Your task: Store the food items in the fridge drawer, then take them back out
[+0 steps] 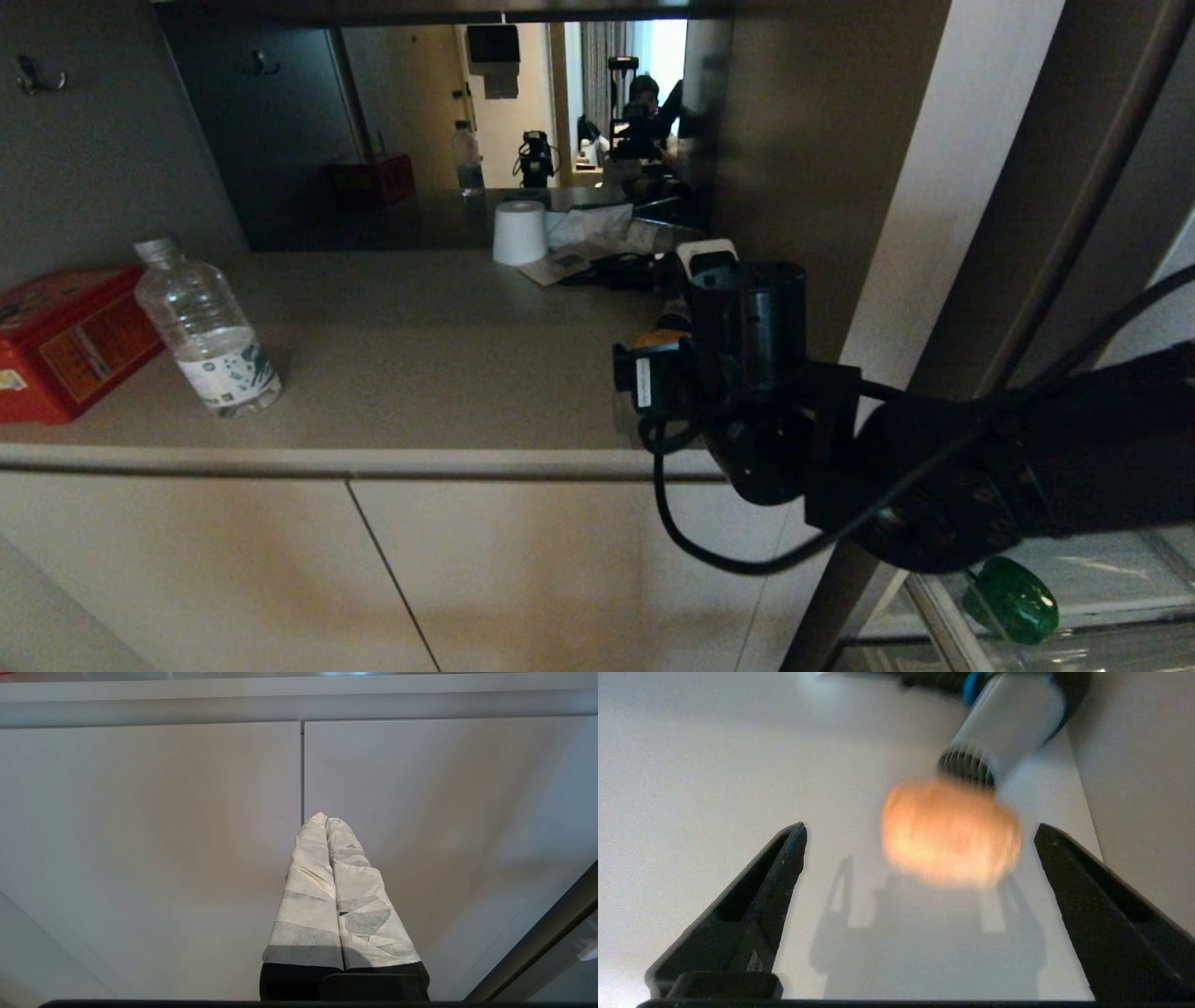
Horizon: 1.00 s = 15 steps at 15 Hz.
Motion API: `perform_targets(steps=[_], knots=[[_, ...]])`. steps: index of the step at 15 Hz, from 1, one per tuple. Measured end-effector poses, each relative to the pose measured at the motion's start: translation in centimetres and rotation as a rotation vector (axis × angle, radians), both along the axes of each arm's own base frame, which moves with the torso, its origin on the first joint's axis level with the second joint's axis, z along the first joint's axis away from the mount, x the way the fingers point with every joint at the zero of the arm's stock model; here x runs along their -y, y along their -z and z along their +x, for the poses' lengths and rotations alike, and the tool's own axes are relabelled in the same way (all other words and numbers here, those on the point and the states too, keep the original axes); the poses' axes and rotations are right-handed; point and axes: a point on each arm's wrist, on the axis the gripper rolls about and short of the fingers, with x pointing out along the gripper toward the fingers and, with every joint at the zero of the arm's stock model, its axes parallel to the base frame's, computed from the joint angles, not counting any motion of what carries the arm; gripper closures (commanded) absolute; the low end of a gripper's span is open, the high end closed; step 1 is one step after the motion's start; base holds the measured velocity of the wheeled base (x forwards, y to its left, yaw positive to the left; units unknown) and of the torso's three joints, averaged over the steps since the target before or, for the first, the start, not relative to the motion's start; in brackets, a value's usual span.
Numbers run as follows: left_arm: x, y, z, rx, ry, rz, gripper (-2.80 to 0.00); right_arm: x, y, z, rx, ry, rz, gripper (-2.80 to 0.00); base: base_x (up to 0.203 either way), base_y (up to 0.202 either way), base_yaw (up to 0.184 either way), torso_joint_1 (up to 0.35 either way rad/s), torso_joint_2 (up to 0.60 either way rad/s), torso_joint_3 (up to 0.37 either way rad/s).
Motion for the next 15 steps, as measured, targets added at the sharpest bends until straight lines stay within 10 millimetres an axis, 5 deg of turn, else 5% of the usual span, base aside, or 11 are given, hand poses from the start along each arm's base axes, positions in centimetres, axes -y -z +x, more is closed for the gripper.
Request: perform_targets(steps=[4,9,15], knots=[[0.0,0.0,0.0,0.000,0.000,0.000,0.00,2.8,0.2,-8.1,-0.046,-0.174,-0.050,0.00,0.000,0.000,0.000,0.000,0.00,0.000],[0.0,0.0,0.0,0.000,0.000,0.000,0.00,12.4,2.8,-16.0,-0.108,-0.354,-0.076,0.00,0.000,0.000,0.000,0.000,0.00,0.000],[0.0,0.0,0.0,0.000,0.001,0.000,0.00,22.0,7.3,-17.6,-0.197,-0.148,-0.018,0.00,0.000,0.000,0.000,0.000,0.00,0.000]])
